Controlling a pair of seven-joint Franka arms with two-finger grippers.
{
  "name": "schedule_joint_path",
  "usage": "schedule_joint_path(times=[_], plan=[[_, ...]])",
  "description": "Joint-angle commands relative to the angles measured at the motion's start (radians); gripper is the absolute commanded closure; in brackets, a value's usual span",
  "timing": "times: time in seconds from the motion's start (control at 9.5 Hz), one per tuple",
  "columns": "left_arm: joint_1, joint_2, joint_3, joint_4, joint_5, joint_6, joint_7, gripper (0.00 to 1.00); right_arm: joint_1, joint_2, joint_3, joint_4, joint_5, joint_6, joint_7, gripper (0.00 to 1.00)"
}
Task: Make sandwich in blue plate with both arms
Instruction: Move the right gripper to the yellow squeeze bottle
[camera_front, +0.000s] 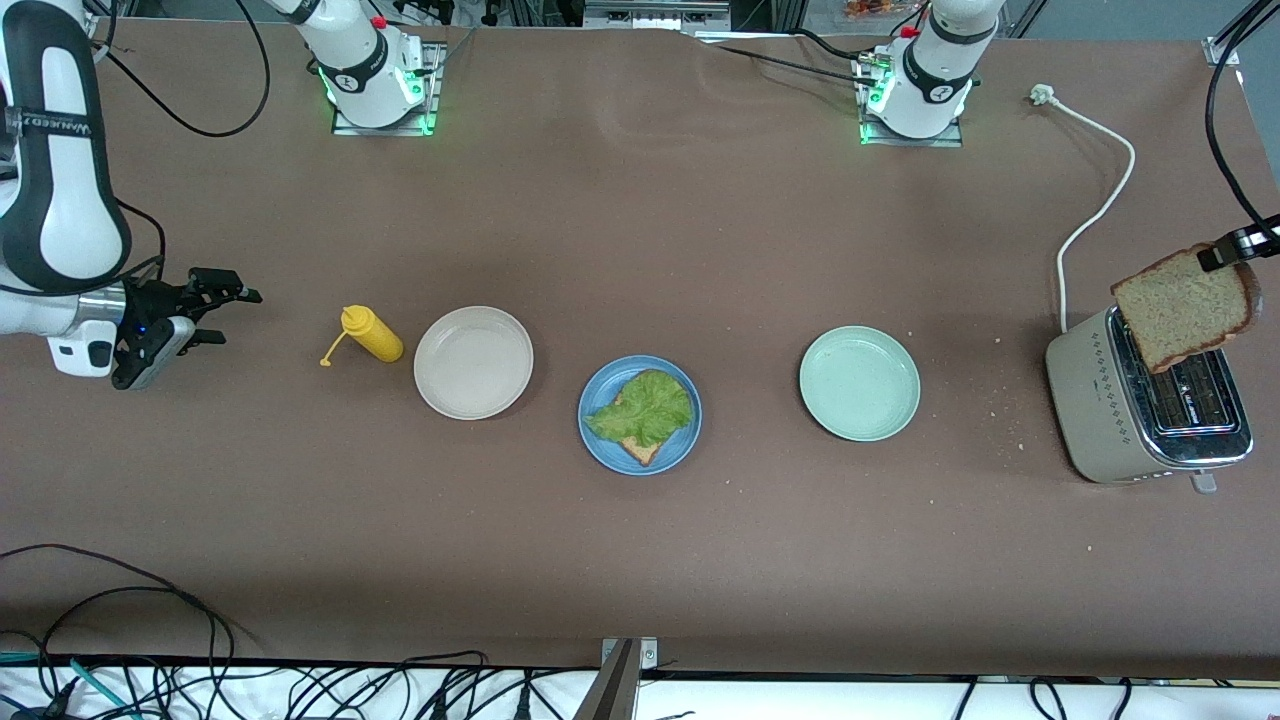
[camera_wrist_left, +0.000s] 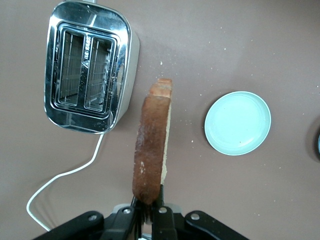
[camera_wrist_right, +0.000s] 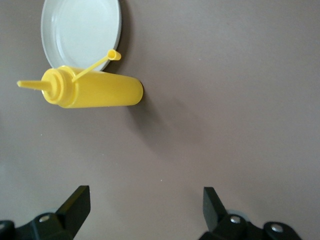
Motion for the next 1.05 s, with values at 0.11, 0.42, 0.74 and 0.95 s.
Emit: schedule_joint_path(times=[0.11,0.42,0.74,0.95], plan=[[-0.026,0.014,-0.004,0.002,-0.014,-0.007,-0.069,1.00,-0.085,0.044,0.021,-0.069,0.193,-0.024,-0.318,0.00],[-0.049,0.015,-0.001,0.004,-0.014,-0.005,-0.112,1.00,-0.085,0.049,0.024,-0.101,0.222,-0.024,-0.378,0.00],[-0.293,0.011,0.268,0.007,-0.060,-0.005,-0.104,1.00,-0.082,0.076,0.027,-0.106,0.317,-0.041,-0.651,0.00],[-0.443,0.009,0.426,0.002,-0.075,-0.004,-0.096,1.00,-0.084,0.124,0.027,-0.104,0.412,-0.105,-0.836,0.00]])
